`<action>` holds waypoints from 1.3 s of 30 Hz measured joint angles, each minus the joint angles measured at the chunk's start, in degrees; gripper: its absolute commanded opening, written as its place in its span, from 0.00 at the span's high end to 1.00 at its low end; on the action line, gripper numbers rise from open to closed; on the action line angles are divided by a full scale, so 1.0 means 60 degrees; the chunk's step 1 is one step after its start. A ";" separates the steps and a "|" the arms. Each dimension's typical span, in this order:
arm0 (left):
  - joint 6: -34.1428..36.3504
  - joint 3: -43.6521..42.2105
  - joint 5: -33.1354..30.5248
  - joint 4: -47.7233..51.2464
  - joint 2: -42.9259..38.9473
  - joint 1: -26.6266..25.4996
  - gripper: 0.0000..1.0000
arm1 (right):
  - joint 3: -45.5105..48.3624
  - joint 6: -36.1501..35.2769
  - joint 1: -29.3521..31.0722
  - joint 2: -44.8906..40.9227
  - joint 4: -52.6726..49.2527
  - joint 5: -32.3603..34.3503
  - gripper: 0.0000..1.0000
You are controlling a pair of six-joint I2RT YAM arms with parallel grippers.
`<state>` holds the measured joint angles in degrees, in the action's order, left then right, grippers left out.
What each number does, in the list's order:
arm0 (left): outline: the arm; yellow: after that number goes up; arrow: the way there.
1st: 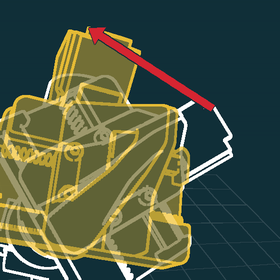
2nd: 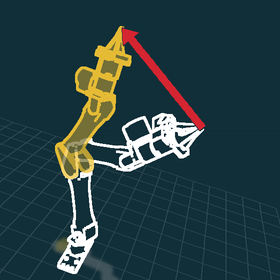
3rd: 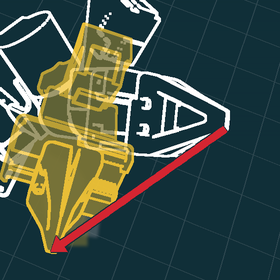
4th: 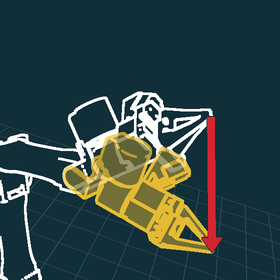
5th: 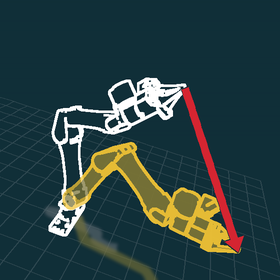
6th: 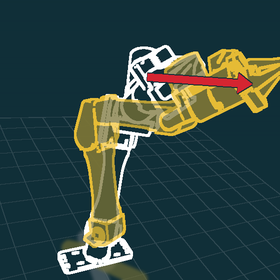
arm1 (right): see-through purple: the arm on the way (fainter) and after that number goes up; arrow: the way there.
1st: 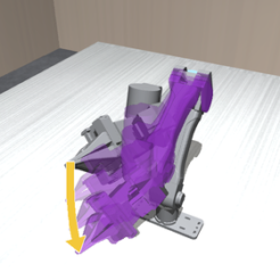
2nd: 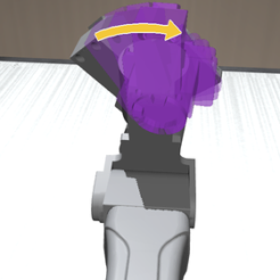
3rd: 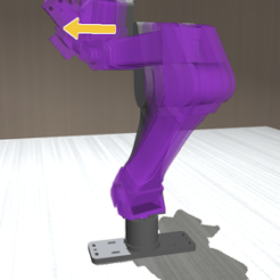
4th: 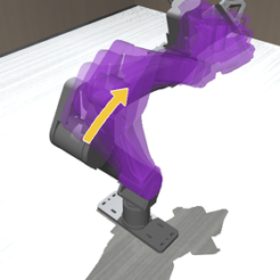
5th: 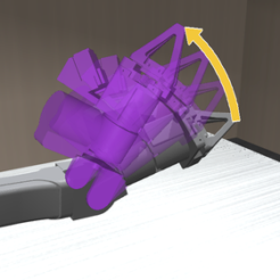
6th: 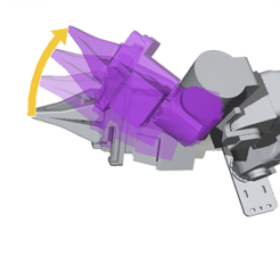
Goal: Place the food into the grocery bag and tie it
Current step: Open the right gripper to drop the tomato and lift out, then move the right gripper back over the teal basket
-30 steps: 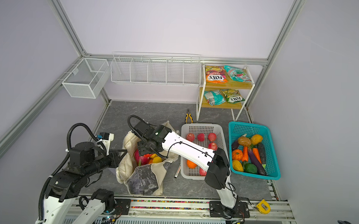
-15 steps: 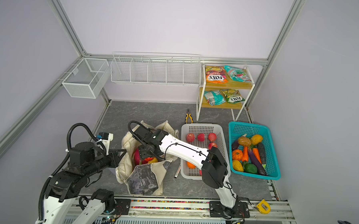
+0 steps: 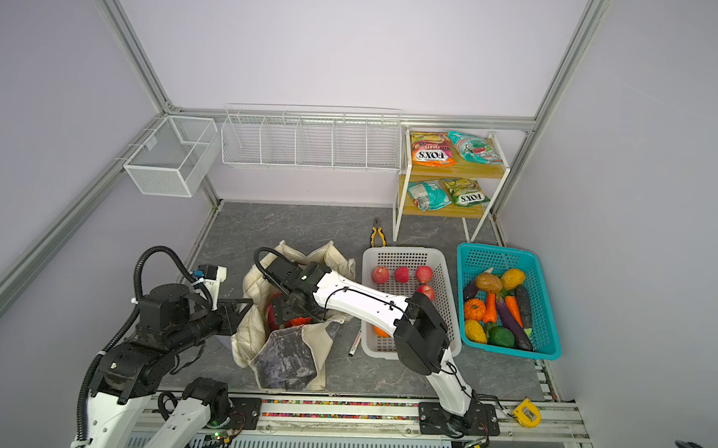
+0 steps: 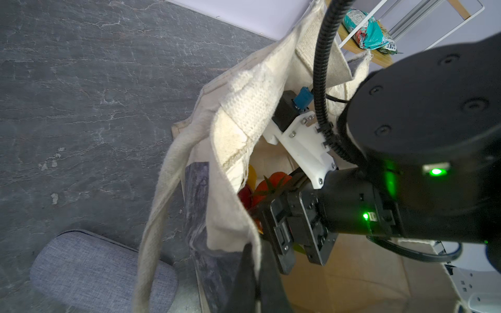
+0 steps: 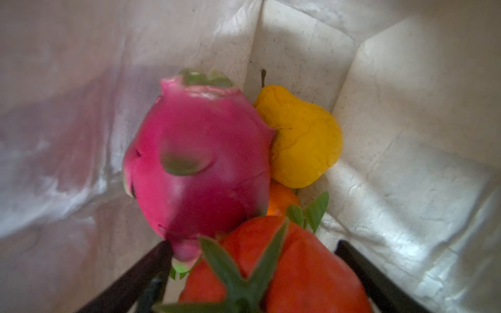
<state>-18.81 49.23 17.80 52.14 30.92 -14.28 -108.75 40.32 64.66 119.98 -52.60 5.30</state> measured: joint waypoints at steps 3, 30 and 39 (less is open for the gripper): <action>-0.0004 0.0000 0.0004 0.0000 0.0000 0.0000 1.00 | -0.0044 -0.0055 0.0120 -0.0033 -0.0047 0.0135 0.12; -0.0004 0.0000 0.0029 -0.0004 -0.0062 0.0000 1.00 | -0.1541 -0.0586 0.0601 -0.3271 -0.1100 0.2193 0.12; 0.0000 0.0000 0.0098 -0.0004 -0.0073 0.0000 1.00 | 0.0539 -0.0393 0.0160 -0.5909 -0.1537 0.3727 0.12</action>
<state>-18.81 49.23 18.39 52.12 30.48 -14.28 -105.51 37.95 65.63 84.53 -61.82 27.66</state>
